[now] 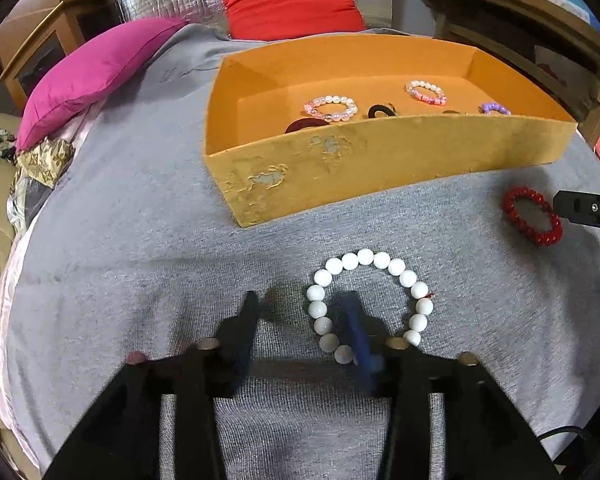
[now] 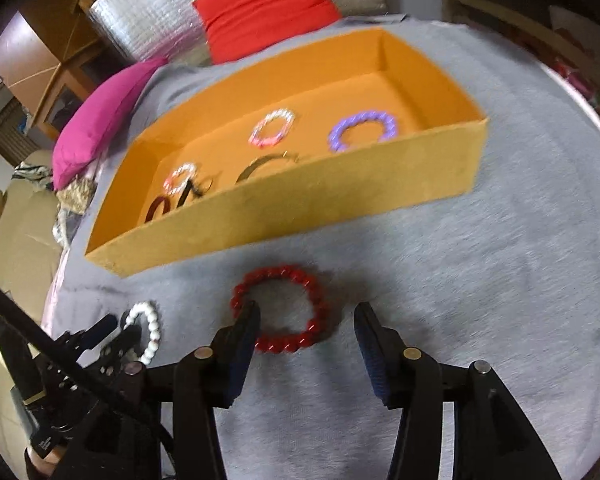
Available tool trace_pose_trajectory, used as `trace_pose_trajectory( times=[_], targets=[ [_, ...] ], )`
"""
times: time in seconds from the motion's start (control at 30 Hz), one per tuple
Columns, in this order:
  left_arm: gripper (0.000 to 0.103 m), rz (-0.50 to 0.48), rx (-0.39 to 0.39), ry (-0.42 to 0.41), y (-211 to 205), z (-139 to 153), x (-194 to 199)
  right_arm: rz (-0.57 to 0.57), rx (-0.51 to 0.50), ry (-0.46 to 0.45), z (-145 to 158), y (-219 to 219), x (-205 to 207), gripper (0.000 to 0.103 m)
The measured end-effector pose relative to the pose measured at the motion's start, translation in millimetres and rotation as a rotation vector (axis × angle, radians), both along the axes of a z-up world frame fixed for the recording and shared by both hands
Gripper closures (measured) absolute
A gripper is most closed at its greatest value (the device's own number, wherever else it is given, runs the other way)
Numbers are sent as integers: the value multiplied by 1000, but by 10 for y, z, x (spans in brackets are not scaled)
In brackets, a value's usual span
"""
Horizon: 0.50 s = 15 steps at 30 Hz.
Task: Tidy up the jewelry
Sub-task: 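Lower the right tool over the red bead bracelet and close on it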
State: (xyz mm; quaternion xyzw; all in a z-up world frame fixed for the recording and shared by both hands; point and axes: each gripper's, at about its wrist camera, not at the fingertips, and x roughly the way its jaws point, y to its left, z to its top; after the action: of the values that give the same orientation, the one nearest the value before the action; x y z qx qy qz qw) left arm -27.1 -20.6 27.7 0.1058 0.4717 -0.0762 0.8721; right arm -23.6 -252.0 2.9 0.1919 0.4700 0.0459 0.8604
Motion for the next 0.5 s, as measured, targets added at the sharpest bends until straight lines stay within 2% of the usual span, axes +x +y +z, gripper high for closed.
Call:
trace_pose_trajectory(
  times=[0.03,0.1,0.17,0.3,0.43,0.47,0.5],
  targets=[
    [48,-1,-13,0,2,16,-1,-2,2,-6,10,-2,6,39],
    [42,-2,-33,-6,-7,45,-8,11,2,-9,14,42,36,35],
    [37,-7,-37,-12,-34,55,-12,47,-26,-2,-6,159,67,35],
    [36,-17,-24,4,-95,14,-15,84,-87,30,-79,316,118,35],
    [34,-11,-4,12,-128,-24,10,97,-169,13,-111,398,113,35],
    [33,-7,1,11,-132,-27,17,93,-181,8,-113,403,109,37],
    [32,-3,6,9,-135,-30,16,84,-200,4,-120,409,102,44]
  ],
)
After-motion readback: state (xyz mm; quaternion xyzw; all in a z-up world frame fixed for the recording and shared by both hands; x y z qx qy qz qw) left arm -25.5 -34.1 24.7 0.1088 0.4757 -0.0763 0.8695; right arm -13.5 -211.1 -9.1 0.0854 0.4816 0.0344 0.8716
